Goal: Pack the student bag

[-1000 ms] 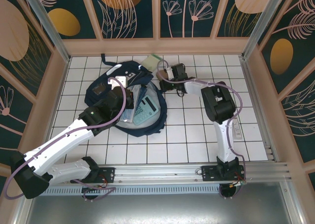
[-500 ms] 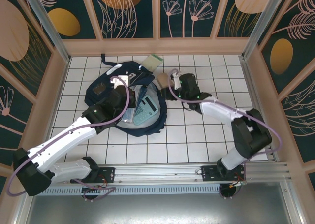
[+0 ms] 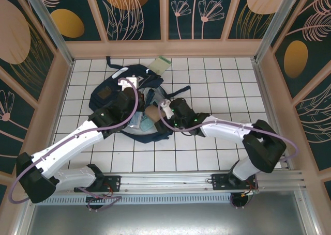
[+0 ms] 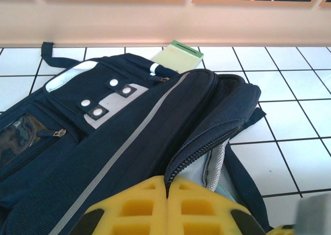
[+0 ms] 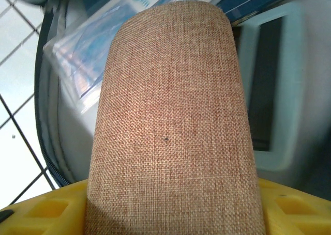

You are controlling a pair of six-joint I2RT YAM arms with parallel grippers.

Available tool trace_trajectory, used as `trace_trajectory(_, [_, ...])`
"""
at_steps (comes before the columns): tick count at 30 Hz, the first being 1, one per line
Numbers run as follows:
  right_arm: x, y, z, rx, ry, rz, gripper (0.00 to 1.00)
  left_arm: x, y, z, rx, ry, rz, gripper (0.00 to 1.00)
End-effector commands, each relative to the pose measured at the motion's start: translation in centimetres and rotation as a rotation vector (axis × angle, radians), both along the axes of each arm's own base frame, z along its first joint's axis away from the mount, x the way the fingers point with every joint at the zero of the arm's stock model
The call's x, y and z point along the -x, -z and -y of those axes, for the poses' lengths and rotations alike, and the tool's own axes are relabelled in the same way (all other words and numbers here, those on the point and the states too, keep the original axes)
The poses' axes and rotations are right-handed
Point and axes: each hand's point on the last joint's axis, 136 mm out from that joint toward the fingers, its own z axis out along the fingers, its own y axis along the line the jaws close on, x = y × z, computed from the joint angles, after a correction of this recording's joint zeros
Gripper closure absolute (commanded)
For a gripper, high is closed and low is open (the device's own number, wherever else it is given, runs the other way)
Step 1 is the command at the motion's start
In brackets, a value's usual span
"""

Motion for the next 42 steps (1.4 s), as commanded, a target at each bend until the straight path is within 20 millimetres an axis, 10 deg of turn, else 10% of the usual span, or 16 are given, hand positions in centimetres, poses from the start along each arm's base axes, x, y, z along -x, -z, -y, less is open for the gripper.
trace_trajectory(1, [0.6, 0.3, -1.6, 0.047, -0.078, 0.029, 0.61, -0.6, -4.0, 0.5, 0.105, -0.014, 0.094, 1.00])
trace_trajectory(26, [4.9, 3.6, -1.8, 0.184, -0.219, -0.041, 0.61, -1.4, -5.6, 1.0, 0.096, -0.016, 0.121, 1.00])
trace_trajectory(42, [-0.1, 2.9, -8.3, 0.085, -0.178, 0.028, 0.59, -1.1, -5.1, 2.0, 0.136, 0.030, 0.093, 1.00])
